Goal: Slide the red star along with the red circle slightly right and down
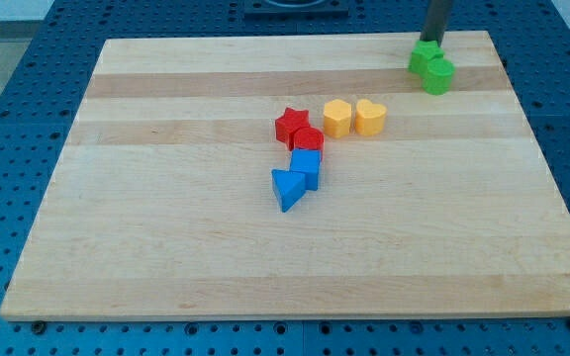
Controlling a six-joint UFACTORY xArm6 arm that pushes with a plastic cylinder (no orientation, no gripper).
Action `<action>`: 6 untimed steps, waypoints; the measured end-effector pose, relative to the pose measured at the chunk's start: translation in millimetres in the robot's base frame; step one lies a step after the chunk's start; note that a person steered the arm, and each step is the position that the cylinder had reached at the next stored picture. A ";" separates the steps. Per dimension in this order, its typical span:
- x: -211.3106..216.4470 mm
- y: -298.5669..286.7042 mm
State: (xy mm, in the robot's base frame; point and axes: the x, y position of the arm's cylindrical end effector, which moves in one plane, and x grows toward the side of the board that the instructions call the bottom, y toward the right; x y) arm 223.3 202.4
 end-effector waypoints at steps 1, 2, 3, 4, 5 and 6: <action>-24.1 -28.4; -30.8 -70.6; -6.3 -187.1; 54.3 -261.6; 106.9 -263.6; 139.6 -243.1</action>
